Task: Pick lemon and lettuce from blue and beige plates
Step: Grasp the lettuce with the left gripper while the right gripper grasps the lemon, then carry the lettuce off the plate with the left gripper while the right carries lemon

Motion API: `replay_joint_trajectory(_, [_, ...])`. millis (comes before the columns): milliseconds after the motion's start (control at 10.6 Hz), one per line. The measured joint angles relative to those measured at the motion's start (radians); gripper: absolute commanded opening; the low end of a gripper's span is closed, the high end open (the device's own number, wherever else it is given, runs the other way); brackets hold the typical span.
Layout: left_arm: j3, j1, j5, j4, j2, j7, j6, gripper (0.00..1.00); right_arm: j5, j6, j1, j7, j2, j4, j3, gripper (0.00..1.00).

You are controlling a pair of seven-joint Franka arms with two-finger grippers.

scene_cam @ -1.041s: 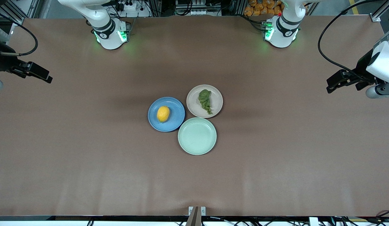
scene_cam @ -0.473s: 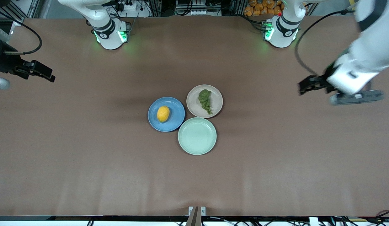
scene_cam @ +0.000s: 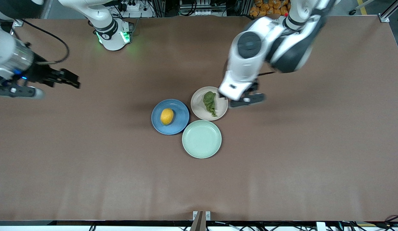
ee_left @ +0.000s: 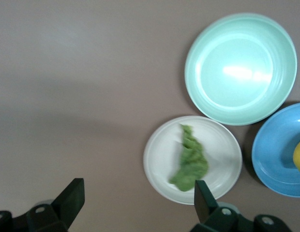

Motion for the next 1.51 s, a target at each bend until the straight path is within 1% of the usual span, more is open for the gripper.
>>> replay_joint_trajectory(189, [0.001, -0.06, 0.022, 0.003, 0.104, -0.102, 0.092, 1.0, 0.026, 0.075, 0.092, 0.187, 0.065, -0.008, 0.004, 1.0])
replay_joint_trajectory(284, [0.002, -0.063, 0.022, 0.005, 0.147, -0.112, 0.135, 1.0, 0.027, 0.128, 0.143, 0.291, 0.107, -0.011, 0.012, 1.0])
replay_joint_trajectory(378, [0.006, -0.062, 0.022, 0.006, 0.184, -0.112, 0.171, 1.0, 0.027, 0.179, 0.176, 0.375, 0.156, -0.013, 0.033, 1.0])
replay_joint_trajectory(568, [0.01, -0.06, 0.022, 0.007, 0.244, -0.121, 0.221, 1.0, 0.028, 0.269, 0.189, 0.473, 0.256, -0.015, 0.082, 1.0])
replay_joint_trajectory(662, [0.01, -0.065, 0.022, 0.007, 0.275, -0.143, 0.247, 1.0, 0.028, 0.317, 0.189, 0.515, 0.31, -0.017, 0.096, 1.0])
replay_joint_trajectory(851, [0.01, -0.083, 0.022, 0.007, 0.328, -0.189, 0.295, 0.96, 0.029, 0.429, 0.191, 0.563, 0.386, -0.041, 0.122, 1.0])
replay_joint_trajectory(946, [0.01, -0.093, 0.022, 0.007, 0.344, -0.207, 0.309, 0.87, 0.029, 0.51, 0.195, 0.569, 0.402, -0.086, 0.133, 1.0])
replay_joint_trajectory(1041, [0.011, -0.101, 0.022, 0.007, 0.353, -0.214, 0.313, 0.62, 0.029, 0.585, 0.2, 0.575, 0.41, -0.14, 0.146, 1.0])
replay_joint_trajectory(1135, [0.011, -0.104, 0.026, 0.007, 0.355, -0.216, 0.313, 0.36, 0.029, 0.631, 0.205, 0.582, 0.417, -0.186, 0.159, 1.0])
replay_joint_trajectory(1230, [0.012, -0.104, 0.038, 0.007, 0.355, -0.217, 0.313, 0.13, 0.029, 0.65, 0.207, 0.583, 0.426, -0.209, 0.168, 1.0])
replay_joint_trajectory(1324, [0.013, -0.103, 0.052, 0.007, 0.355, -0.217, 0.312, 0.0, 0.029, 0.664, 0.208, 0.584, 0.437, -0.218, 0.177, 1.0])
replay_joint_trajectory(1514, [0.017, -0.101, 0.057, 0.006, 0.355, -0.217, 0.312, 0.0, 0.029, 0.681, 0.209, 0.584, 0.467, -0.221, 0.192, 1.0])
